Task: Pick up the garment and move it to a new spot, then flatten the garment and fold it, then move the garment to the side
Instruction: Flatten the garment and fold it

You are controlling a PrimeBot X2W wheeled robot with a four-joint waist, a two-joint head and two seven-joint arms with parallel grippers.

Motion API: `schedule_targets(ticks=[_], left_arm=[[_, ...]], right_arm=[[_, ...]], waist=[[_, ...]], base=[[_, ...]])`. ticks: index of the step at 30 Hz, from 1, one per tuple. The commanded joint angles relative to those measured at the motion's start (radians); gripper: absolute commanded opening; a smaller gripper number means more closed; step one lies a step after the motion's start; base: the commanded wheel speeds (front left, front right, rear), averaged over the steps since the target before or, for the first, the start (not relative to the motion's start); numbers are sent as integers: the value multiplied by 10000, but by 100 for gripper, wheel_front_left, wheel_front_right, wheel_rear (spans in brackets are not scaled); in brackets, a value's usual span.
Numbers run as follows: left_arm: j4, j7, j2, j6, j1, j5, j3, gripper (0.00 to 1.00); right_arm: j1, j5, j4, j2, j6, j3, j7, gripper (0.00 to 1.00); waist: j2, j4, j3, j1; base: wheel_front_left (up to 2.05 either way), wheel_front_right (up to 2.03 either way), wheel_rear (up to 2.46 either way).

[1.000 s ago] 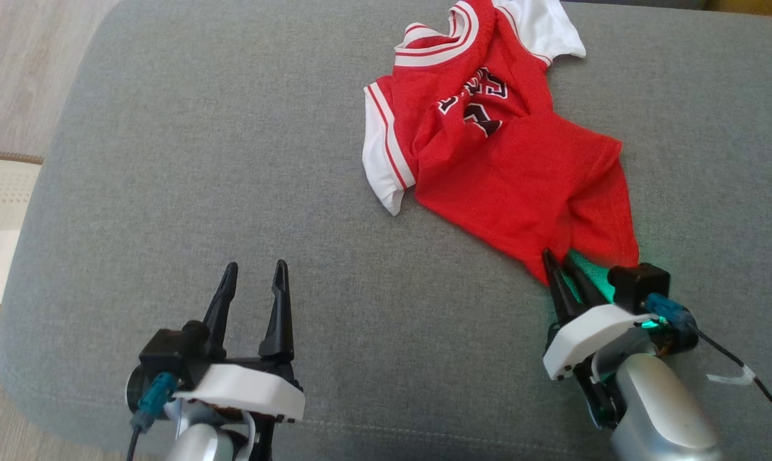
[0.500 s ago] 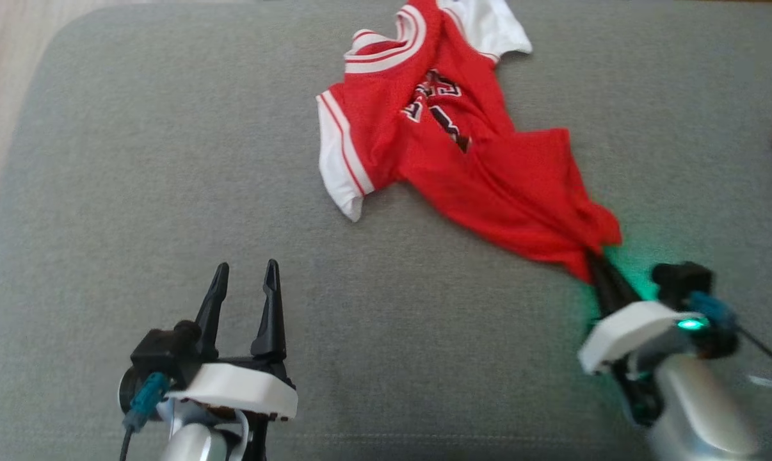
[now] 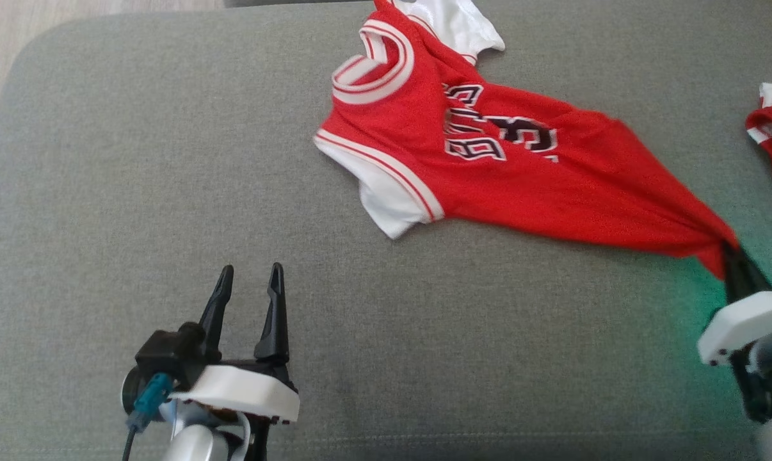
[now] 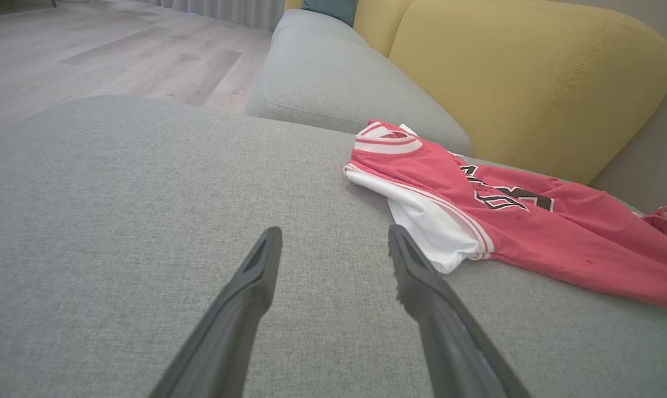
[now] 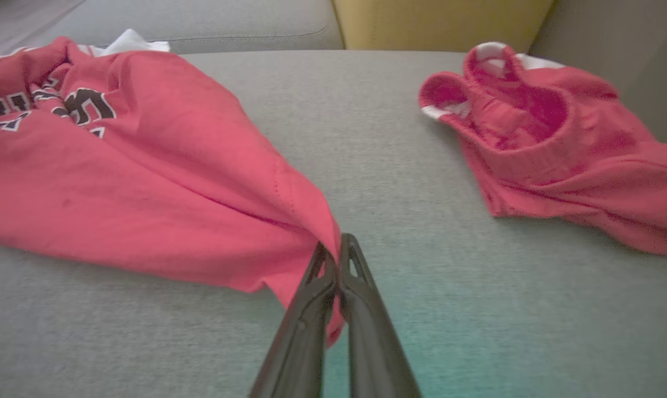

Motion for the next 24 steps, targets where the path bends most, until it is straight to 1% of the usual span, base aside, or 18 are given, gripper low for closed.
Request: schedule_targets(ticks=[1,4,5,6,7,8,13,15,17,21,24], left_arm=[[-245,-120,-5,-47,-170,105,275,100],[-203,-120,-5,-74,-132,128,326,100],[-186,-120,-5,-83,-121,132,337,100],[-170,-120,-5,-89,-111,136,347,100],[-158,-120,-5,-93,-100,138,359,100],[-152,-120,-5,-94,-85,139,370,100],[-178,-120,-5,-85,-3,133,407,100],[-200,-120,-5,-80,25,129,426,100],[-243,-120,-5,-52,51,126,420,100],[-312,-120,-5,-46,34,121,366,100],[-352,-120,-5,-34,-15,95,303,100]], right_arm=[[51,-174,-356,-299,65,-47,-1,0],[11,-510,-412,-254,65,-481,49,0],[-8,-625,-438,-218,65,-584,28,23],[-30,-734,-474,-171,65,-650,-8,58],[-51,-811,-518,-105,65,-690,-45,95],[-68,-876,-583,-38,65,-722,-94,100],[-118,-1149,-1151,240,65,-919,-387,100],[-148,-1260,-1520,317,65,-1015,-540,100],[-161,-1369,-1965,436,65,-892,-667,100],[-197,-1326,-2599,712,65,155,-753,100],[-337,-1147,-2578,884,65,1252,-751,100]], waist=[[0,21,-29,0],[0,40,-110,0],[0,49,-142,0],[0,54,-173,0],[0,53,-208,0],[0,49,-239,0],[0,1,-369,0],[0,-26,-404,0],[0,-49,-429,0],[0,-4,-453,0],[0,154,-467,0]], base=[[0,0,0],[0,0,0],[0,0,0],[0,0,0],[0,0,0],[0,0,0],[0,0,0],[0,0,0],[0,0,0],[0,0,0],[0,0,0]])
